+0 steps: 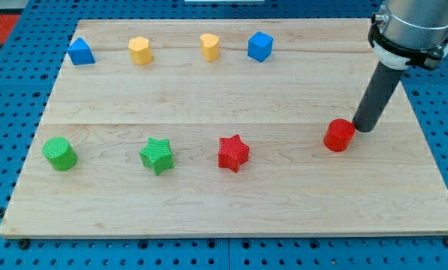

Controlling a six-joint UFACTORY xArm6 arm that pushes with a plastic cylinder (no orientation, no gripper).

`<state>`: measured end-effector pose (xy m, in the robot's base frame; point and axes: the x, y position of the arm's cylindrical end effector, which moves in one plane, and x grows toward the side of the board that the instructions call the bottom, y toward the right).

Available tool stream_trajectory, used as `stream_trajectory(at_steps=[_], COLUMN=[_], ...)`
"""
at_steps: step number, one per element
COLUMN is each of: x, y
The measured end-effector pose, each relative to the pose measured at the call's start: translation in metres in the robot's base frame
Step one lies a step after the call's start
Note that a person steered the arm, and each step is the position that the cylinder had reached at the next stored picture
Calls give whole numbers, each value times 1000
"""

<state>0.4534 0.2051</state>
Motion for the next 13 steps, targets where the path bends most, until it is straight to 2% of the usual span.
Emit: stream_trajectory(at_steps=[2,4,5,6,7,8,10,11,12,13], x=[14,6,-27,-4,36,31,-46,26,75,92], y=[12,75,49,53,30,-27,-134,-89,-135,-209])
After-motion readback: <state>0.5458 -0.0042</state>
